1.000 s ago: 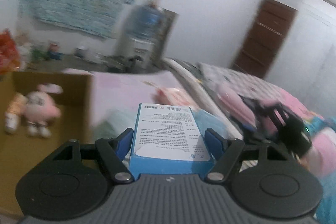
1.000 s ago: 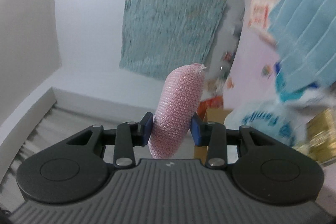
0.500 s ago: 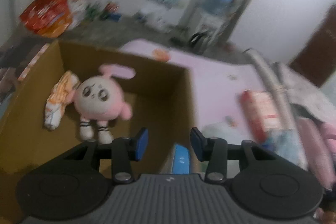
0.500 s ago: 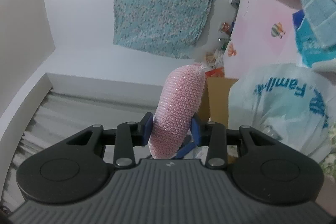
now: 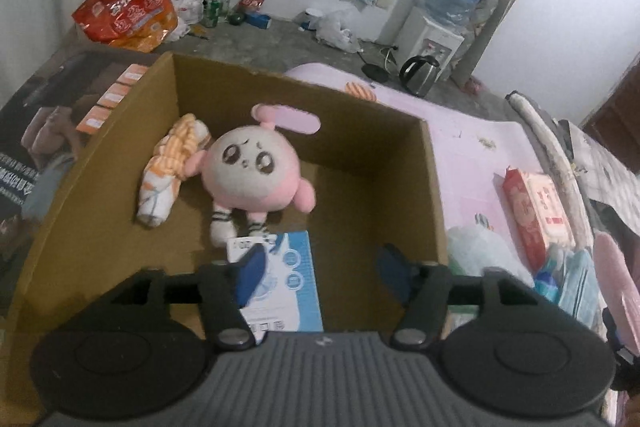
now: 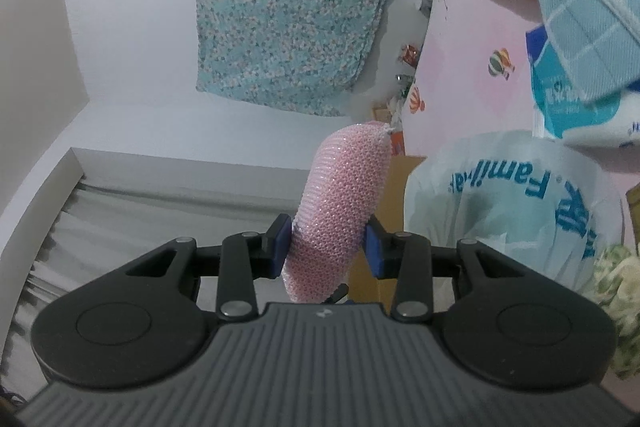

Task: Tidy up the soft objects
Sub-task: 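Carry the box into the cardboard box and open the left tool while the right tool holds the sponge, then carry the pink sponge with the right tool over the cardboard box, then lower the pink sponge into the cardboard box and open the right tool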

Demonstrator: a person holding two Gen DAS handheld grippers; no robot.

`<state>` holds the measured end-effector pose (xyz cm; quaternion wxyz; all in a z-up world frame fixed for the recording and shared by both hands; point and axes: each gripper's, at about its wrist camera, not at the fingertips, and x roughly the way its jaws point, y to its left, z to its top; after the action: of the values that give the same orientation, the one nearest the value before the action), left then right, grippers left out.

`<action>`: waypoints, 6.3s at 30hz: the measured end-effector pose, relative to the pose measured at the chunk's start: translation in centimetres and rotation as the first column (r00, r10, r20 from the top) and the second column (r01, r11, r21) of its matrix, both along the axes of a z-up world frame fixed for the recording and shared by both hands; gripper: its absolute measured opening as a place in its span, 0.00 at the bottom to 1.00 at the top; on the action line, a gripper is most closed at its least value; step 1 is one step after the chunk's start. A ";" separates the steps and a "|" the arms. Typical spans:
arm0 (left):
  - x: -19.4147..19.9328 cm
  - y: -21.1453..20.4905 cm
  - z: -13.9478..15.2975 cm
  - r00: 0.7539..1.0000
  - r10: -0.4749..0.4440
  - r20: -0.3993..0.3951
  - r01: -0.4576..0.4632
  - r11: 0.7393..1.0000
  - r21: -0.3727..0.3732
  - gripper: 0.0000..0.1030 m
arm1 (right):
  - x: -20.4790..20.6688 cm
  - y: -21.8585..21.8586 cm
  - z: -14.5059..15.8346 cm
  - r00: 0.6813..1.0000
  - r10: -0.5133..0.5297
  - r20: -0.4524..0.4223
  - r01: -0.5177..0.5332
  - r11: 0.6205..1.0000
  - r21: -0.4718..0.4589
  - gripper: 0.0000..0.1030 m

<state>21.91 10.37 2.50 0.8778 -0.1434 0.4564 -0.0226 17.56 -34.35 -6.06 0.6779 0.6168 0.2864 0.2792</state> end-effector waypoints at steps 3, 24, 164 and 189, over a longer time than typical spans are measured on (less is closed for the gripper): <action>0.1 -0.3 -0.9 0.997 -0.040 -0.063 0.042 0.999 0.021 0.80 | 0.0 0.4 -0.2 1.000 0.008 -0.006 -0.008 1.000 -0.004 0.37; 4.9 -1.1 -10.0 0.921 0.114 -0.373 -0.073 0.990 0.122 0.71 | -0.5 -0.8 -1.5 1.000 -0.021 -0.017 0.022 1.000 0.023 0.38; -20.3 0.5 -1.4 0.962 -0.033 0.273 0.012 0.997 0.078 0.86 | -8.4 11.9 5.8 0.949 0.313 0.049 -0.158 0.600 -0.784 0.30; -22.1 8.5 -0.4 0.928 0.191 0.321 -0.237 0.965 0.111 0.86 | 11.7 40.8 9.1 0.544 0.820 -0.178 -0.588 0.222 -0.778 0.32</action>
<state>-0.15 18.85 2.07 0.9435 -0.1219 0.2962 0.0852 29.31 6.44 3.06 0.6947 0.0179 0.5283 0.4879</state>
